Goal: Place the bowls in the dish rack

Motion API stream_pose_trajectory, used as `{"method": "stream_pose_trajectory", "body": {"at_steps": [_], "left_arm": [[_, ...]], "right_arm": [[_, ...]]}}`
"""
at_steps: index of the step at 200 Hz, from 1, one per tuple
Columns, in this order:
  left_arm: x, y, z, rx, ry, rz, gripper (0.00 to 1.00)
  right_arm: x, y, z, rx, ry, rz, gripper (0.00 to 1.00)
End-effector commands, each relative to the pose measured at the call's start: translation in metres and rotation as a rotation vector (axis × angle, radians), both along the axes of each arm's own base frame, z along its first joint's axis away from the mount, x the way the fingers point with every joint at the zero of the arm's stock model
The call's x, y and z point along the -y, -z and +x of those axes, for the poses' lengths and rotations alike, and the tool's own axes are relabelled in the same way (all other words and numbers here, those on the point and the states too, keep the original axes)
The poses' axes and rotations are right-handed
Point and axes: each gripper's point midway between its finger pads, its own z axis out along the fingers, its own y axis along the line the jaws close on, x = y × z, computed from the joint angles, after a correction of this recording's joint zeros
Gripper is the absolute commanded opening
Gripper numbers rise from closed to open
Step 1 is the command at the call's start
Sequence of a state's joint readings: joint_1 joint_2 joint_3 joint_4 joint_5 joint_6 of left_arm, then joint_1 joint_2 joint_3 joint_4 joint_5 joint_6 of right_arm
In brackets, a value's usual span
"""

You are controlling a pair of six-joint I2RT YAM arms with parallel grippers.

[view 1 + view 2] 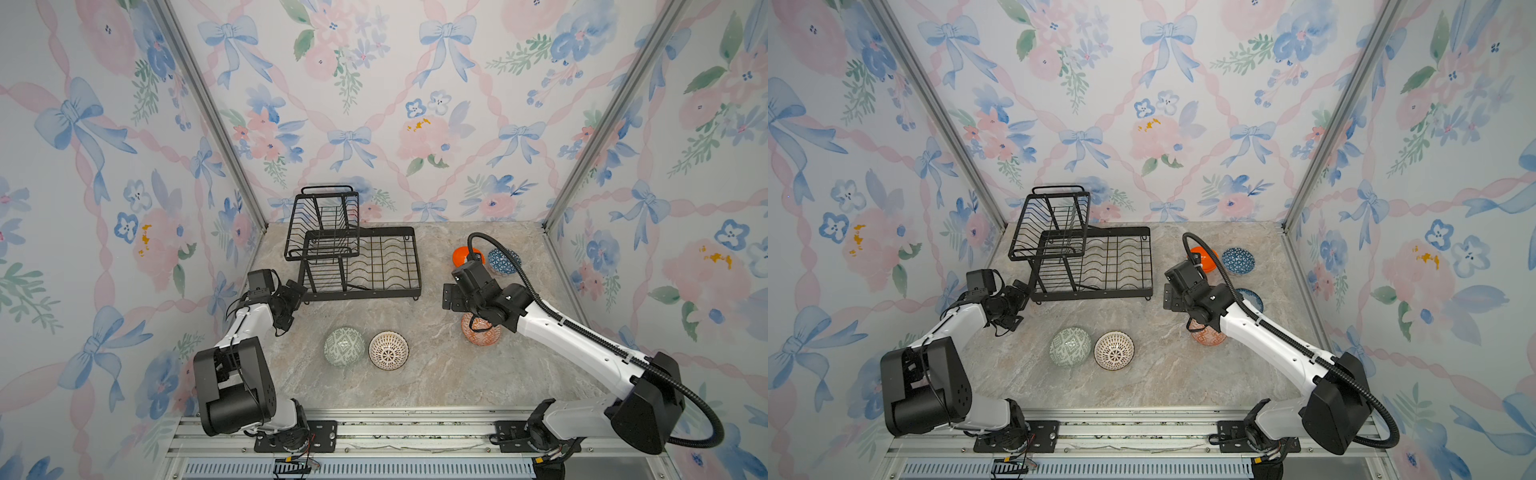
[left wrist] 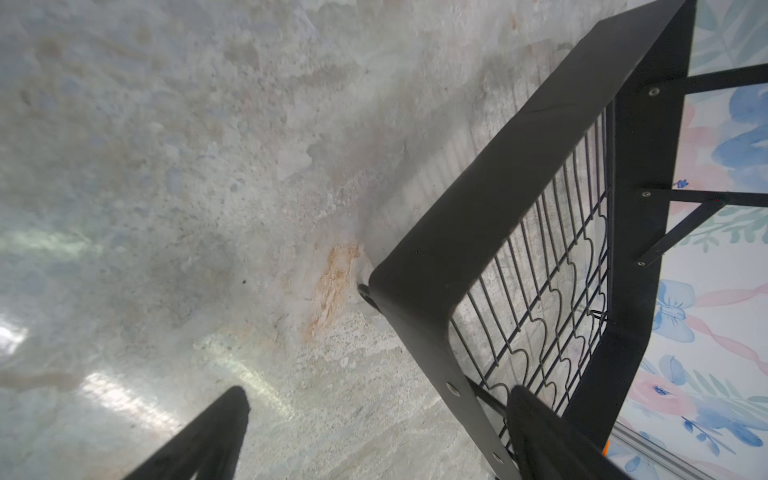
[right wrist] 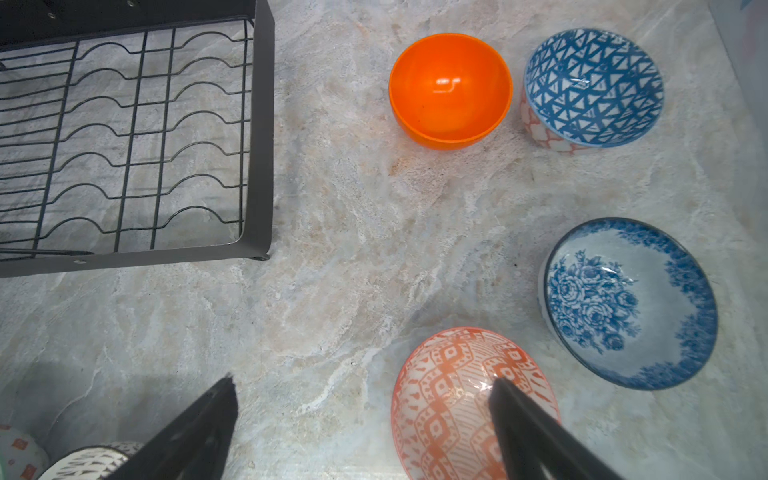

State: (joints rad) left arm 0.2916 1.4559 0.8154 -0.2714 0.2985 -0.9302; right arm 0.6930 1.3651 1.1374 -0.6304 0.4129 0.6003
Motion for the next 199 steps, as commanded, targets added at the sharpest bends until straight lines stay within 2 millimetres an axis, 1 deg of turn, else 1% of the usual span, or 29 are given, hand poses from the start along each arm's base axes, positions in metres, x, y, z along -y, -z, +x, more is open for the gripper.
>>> {"method": "stream_pose_trajectory", "body": {"at_steps": [1,23,47,54,60,68,76,86,100,106,119,132,145,155,161,174,188,199], "left_arm": [[-0.005,-0.007,0.011,0.022,0.035,0.025,0.98],[-0.007,-0.005,0.02,0.017,0.044,0.026,0.98],[-0.01,-0.001,0.03,0.01,0.061,0.035,0.9],[-0.011,0.0,0.032,0.005,0.063,0.038,0.84],[-0.011,0.002,0.034,0.002,0.066,0.039,0.75],[-0.011,0.004,0.037,-0.002,0.074,0.036,0.67],[-0.011,0.006,0.039,-0.005,0.084,0.035,0.61],[-0.012,0.009,0.041,-0.011,0.089,0.038,0.58],[-0.012,0.011,0.045,-0.013,0.101,0.042,0.44],[-0.012,0.013,0.046,-0.016,0.111,0.045,0.4],[-0.01,0.017,0.048,-0.022,0.128,0.045,0.36],[-0.009,0.019,0.049,-0.026,0.137,0.046,0.29],[-0.009,0.021,0.049,-0.029,0.15,0.057,0.27],[-0.009,0.021,0.049,-0.029,0.159,0.068,0.17],[-0.008,0.022,0.05,-0.03,0.168,0.074,0.13],[-0.005,0.025,0.05,-0.035,0.187,0.075,0.12],[-0.001,0.026,0.053,-0.034,0.212,0.084,0.06],[0.001,0.026,0.055,-0.041,0.231,0.106,0.04]], "right_arm": [[0.009,-0.001,-0.001,0.006,0.027,-0.004,0.97],[-0.002,-0.004,0.001,0.022,-0.029,0.01,0.97],[-0.002,-0.007,0.003,0.03,-0.024,-0.007,0.97],[0.0,-0.007,0.003,0.028,-0.016,-0.016,0.97],[-0.001,-0.007,0.003,0.03,-0.016,-0.017,0.97],[0.0,-0.007,0.004,0.034,-0.015,-0.016,0.97],[0.0,-0.008,0.004,0.037,-0.013,-0.015,0.97],[0.001,-0.008,0.005,0.037,-0.01,-0.016,0.97],[0.002,-0.008,0.006,0.037,-0.002,-0.014,0.97],[0.002,-0.007,0.006,0.035,-0.003,-0.017,0.97],[0.002,-0.008,0.007,0.033,-0.004,-0.018,0.97],[0.001,-0.007,0.007,0.026,-0.005,-0.023,0.97],[0.002,-0.006,0.009,0.019,0.001,-0.033,0.97],[0.003,-0.005,0.009,0.015,0.007,-0.038,0.97],[0.004,-0.005,0.01,0.011,0.012,-0.038,0.97],[0.006,-0.003,0.01,0.007,0.021,-0.038,0.97],[0.007,-0.003,0.011,0.008,0.029,-0.034,0.97],[0.008,-0.003,0.012,0.008,0.033,-0.033,0.97]]}}
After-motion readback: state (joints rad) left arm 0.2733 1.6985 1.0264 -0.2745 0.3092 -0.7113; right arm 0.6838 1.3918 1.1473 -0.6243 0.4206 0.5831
